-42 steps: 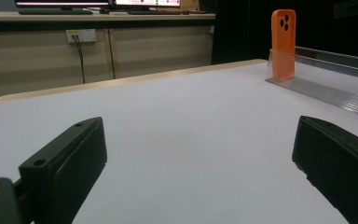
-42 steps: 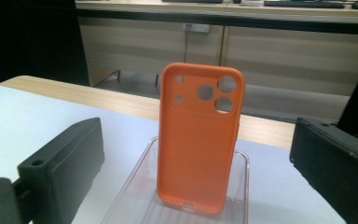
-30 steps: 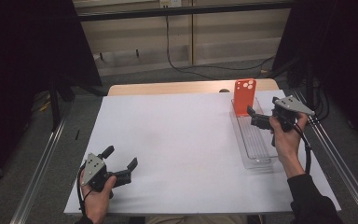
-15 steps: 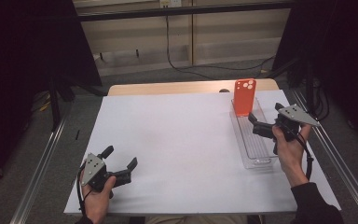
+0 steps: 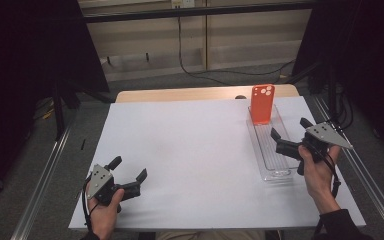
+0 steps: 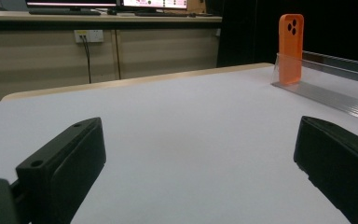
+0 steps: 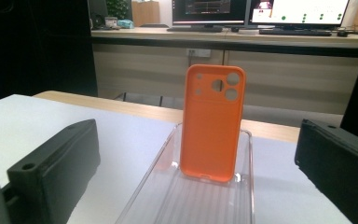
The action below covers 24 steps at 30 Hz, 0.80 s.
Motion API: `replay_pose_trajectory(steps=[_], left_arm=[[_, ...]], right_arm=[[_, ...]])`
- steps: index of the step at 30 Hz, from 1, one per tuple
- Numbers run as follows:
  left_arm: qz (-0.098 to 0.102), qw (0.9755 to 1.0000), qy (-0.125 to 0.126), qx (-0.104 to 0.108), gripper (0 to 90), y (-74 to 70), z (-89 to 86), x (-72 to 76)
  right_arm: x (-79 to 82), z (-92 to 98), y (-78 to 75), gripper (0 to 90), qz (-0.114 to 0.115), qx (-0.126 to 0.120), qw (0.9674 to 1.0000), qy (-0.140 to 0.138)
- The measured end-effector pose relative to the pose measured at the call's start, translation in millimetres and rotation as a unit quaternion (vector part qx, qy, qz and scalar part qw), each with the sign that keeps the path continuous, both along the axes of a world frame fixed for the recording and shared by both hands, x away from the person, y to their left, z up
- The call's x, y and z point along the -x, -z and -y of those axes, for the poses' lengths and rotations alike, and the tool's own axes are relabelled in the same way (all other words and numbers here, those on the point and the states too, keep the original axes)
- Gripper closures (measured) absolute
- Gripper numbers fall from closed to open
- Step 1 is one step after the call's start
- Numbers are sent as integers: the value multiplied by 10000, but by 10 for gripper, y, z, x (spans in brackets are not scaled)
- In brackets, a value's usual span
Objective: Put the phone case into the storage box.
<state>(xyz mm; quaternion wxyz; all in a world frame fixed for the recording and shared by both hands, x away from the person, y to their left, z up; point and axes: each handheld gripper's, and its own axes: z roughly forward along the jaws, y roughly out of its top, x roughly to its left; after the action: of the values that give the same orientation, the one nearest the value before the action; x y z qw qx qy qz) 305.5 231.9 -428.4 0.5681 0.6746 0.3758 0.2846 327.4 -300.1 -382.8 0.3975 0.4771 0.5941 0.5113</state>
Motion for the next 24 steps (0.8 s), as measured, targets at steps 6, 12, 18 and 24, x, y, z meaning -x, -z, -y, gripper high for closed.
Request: replay_pose_trajectory(steps=[6,12,18,24], left_arm=[[-1,10000,-53,68,22,0,-7,6],[36,9999,-122,113,22,-5,-18,16],[54,9996,-244,156,22,-14,-42,33],[64,9996,-257,36,26,-10,-28,50]], right_arm=[[129,3,68,0,44,56,10000,58],[251,15,126,0,97,124,9998,114],[386,19,198,0,59,138,9998,147],[493,39,264,0,21,137,9998,134]])
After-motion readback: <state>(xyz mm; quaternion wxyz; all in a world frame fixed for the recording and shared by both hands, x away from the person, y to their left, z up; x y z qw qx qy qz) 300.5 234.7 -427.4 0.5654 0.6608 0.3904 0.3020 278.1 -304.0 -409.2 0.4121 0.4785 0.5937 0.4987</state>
